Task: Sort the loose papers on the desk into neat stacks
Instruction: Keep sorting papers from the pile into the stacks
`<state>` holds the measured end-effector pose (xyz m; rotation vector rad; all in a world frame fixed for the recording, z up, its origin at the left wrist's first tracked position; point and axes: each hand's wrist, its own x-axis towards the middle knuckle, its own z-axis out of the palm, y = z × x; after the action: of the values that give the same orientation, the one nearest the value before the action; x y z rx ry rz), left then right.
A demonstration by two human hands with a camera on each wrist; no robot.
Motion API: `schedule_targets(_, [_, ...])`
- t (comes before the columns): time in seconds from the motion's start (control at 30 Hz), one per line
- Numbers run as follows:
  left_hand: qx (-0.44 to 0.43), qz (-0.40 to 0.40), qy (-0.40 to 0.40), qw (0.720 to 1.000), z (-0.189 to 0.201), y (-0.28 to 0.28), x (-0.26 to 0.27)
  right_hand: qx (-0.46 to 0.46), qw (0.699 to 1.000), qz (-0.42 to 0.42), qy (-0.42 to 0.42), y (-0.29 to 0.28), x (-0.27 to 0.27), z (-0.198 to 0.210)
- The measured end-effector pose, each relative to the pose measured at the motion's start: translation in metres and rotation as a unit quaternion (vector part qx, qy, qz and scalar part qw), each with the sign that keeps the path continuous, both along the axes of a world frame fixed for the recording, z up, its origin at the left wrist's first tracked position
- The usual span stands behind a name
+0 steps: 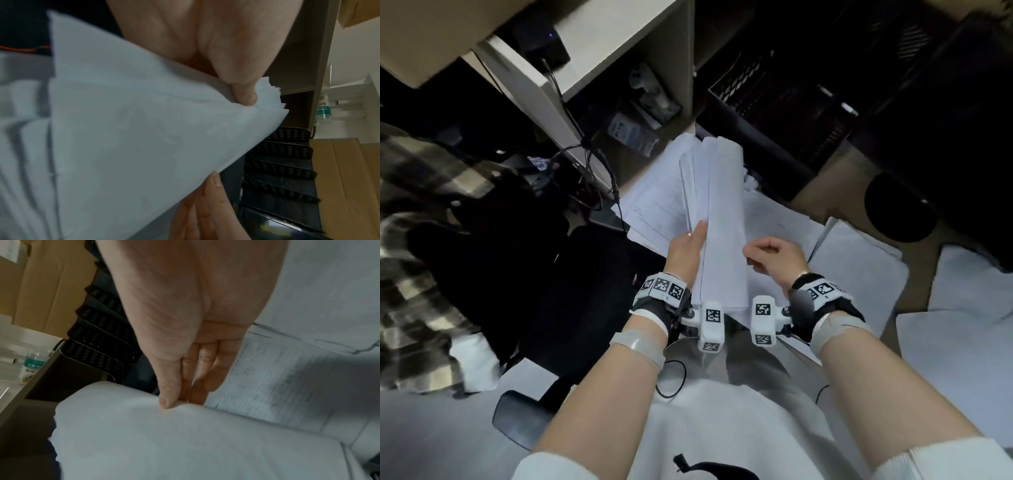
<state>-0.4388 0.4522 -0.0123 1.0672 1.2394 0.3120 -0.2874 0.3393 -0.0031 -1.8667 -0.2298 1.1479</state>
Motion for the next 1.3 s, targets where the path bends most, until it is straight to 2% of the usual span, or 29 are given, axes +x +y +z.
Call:
schedule_targets(0.17, [0.065,-0.014,-0.007,0.998,0.012,-0.012,0.003,0.021,1.000,-0.001,-0.009,0.003,-0.003,0.017])
schedule_targets(0.23, [0.079,-0.017,-0.017,0.997,0.017,-0.018,0.010,0.045,0.999,0.001,0.025,0.004,0.000,0.035])
schedule_targets(0.33, [0.125,-0.019,0.023,0.992,0.028,-0.029,0.023,0.065,0.995,0.052,0.059,-0.005,0.012,0.055])
schedule_targets(0.4, [0.140,0.003,0.039,0.989,0.033,-0.041,0.034,0.079,0.994,0.063,0.035,-0.019,0.023,0.058])
schedule_targets(0.5, [0.157,0.023,0.047,0.986,0.042,-0.066,0.052,0.079,0.993,0.078,-0.046,-0.042,0.043,0.056])
schedule_targets(0.6, [0.131,0.053,0.017,0.990,0.042,-0.091,0.069,0.086,0.993,0.066,-0.041,-0.067,0.061,0.055])
schedule_targets(0.73, [0.013,0.103,-0.079,0.991,0.046,-0.129,0.087,0.112,0.989,0.089,-0.043,-0.095,0.082,0.056])
schedule_targets(0.8, [0.027,0.092,-0.072,0.993,0.046,-0.148,0.094,0.120,0.985,0.116,-0.049,-0.105,0.088,0.056])
schedule_targets(0.87, [0.076,0.084,-0.029,0.993,0.044,-0.162,0.097,0.102,0.987,0.105,-0.058,-0.114,0.093,0.051])
schedule_targets(0.97, [0.116,0.119,0.031,0.986,0.037,-0.165,0.093,0.014,0.992,-0.014,-0.128,-0.138,0.116,0.026])
schedule_targets(1.03, [0.115,0.124,0.043,0.985,0.034,-0.165,0.091,-0.063,0.987,-0.050,-0.136,-0.159,0.130,0.010])
schedule_targets(1.13, [0.103,0.106,0.032,0.988,0.032,-0.169,0.093,-0.123,0.986,-0.061,-0.097,-0.179,0.134,-0.008])
schedule_targets(1.3, [0.079,0.090,0.032,0.992,0.020,-0.154,0.085,-0.135,0.988,-0.022,-0.068,-0.179,0.122,-0.020])
